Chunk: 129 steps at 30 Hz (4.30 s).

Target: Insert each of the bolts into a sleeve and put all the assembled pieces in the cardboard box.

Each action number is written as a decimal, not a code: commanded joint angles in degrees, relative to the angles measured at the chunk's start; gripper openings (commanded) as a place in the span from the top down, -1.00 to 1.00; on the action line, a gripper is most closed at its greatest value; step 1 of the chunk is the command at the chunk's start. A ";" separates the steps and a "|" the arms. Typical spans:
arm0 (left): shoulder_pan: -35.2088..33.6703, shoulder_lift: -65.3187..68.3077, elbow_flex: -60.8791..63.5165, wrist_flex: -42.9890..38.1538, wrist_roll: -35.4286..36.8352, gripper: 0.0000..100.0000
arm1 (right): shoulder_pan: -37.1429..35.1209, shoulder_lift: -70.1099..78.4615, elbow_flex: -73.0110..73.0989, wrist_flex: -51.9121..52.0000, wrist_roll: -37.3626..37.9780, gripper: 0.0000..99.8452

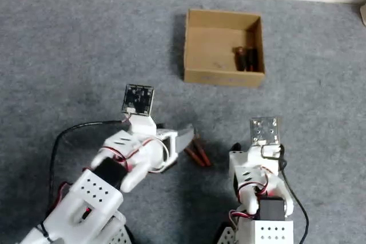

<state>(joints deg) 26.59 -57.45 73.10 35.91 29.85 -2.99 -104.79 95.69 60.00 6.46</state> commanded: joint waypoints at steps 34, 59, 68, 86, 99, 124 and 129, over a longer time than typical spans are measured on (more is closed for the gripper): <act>7.16 60.70 -30.81 -7.47 18.46 0.59 | -0.31 -0.31 5.05 -1.01 0.79 0.25; 7.78 60.44 -31.69 2.55 16.44 0.99 | -0.31 -0.31 5.05 -1.01 0.79 0.25; 5.23 39.34 -28.26 9.58 -7.65 0.99 | -0.31 -0.31 5.05 -1.01 0.79 0.25; -27.91 -14.20 -11.21 20.66 -12.13 0.99 | -0.40 -0.22 4.44 -0.57 0.53 0.25; -44.26 -14.73 -11.12 24.18 -11.96 0.99 | -10.95 18.24 -19.21 2.77 1.85 0.25; -65.98 -14.99 -12.79 24.09 -12.31 0.99 | -64.57 71.69 -54.99 9.36 16.79 0.25; -65.98 -14.99 -12.88 24.09 -12.31 0.99 | -63.08 71.69 -48.92 2.51 20.40 0.25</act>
<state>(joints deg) -38.73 -71.34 63.08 60.18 17.89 -66.81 -33.14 43.91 68.88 23.69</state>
